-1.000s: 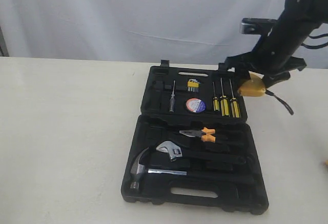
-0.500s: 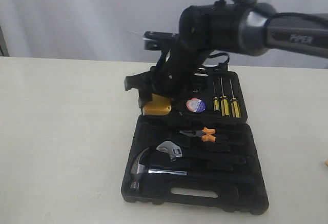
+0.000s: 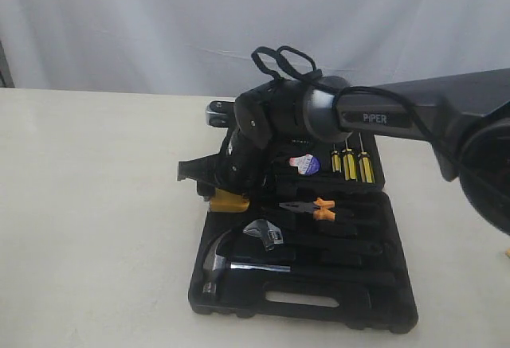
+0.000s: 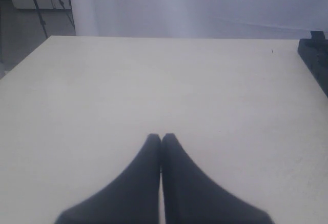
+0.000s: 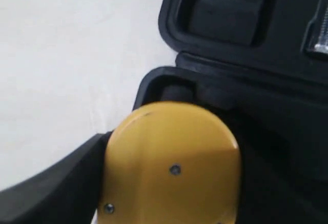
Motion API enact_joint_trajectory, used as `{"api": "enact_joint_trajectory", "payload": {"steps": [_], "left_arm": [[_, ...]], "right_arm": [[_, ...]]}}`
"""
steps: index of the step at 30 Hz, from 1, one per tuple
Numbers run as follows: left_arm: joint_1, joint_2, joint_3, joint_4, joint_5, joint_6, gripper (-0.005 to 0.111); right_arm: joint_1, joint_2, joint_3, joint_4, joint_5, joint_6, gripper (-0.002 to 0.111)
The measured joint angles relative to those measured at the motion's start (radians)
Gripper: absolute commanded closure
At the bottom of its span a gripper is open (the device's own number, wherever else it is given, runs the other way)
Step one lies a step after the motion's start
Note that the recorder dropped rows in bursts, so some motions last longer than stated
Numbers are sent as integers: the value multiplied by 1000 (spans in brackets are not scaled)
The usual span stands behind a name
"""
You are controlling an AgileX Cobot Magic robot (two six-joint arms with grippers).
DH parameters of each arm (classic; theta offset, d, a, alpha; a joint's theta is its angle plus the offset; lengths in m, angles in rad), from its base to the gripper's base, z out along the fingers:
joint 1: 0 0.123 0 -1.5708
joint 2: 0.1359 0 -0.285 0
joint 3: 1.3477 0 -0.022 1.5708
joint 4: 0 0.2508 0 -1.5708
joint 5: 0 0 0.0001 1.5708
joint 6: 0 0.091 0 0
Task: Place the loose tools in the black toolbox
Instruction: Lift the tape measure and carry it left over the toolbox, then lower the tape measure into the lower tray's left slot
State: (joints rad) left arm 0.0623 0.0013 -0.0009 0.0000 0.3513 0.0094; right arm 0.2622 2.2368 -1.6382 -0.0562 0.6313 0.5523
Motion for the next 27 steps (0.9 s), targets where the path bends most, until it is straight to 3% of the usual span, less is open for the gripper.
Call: {"api": "enact_joint_trajectory", "payload": {"steps": [17,19,22,23,27], "left_arm": [[0,0,0,0,0,0,107],[0,0,0,0,0,0,107],[0,0,0,0,0,0,107],[0,0,0,0,0,0,107],[0,0,0,0,0,0,107]], "right_arm": [[8,6,-4,-155,12,131,107],[8,6,-4,-157,12,132,96],[10,6,-6,-169,18,130,63],[10,6,-8,-169,22,129,57],[10,6,-10,-174,27,129,52]]}}
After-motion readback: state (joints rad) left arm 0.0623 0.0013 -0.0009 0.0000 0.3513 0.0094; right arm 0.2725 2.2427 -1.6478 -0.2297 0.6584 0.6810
